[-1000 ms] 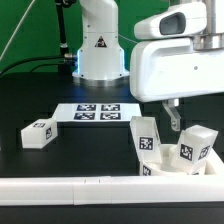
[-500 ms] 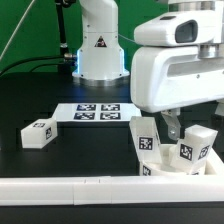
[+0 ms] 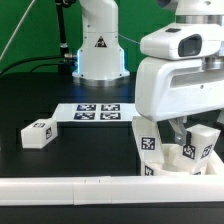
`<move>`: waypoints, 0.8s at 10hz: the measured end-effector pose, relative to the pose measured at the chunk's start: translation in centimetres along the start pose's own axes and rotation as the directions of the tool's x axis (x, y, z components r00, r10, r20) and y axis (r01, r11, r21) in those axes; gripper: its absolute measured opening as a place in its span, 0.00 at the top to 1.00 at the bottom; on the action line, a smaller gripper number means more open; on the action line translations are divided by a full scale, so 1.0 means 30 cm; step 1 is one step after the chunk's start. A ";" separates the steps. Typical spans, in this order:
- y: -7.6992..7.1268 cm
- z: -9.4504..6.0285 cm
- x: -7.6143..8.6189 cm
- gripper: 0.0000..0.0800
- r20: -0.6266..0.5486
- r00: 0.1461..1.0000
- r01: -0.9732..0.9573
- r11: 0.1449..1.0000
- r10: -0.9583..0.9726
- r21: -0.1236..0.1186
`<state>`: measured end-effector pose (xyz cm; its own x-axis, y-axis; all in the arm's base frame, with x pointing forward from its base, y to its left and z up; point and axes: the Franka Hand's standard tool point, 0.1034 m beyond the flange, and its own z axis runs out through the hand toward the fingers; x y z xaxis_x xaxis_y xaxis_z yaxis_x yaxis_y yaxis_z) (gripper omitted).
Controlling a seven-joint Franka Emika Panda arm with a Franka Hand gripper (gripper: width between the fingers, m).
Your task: Assemble stool
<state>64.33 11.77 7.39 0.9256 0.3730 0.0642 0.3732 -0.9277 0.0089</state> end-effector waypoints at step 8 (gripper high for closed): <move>0.114 0.003 -0.007 0.56 -0.038 0.777 -0.629 0.777 0.629 -0.017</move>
Offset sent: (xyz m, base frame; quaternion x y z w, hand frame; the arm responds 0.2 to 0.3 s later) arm 0.0000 0.0000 0.0000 0.0000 0.0000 0.1938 0.9810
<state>65.43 8.51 7.33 0.9512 -0.2940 0.0934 -0.2937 -0.9557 -0.0168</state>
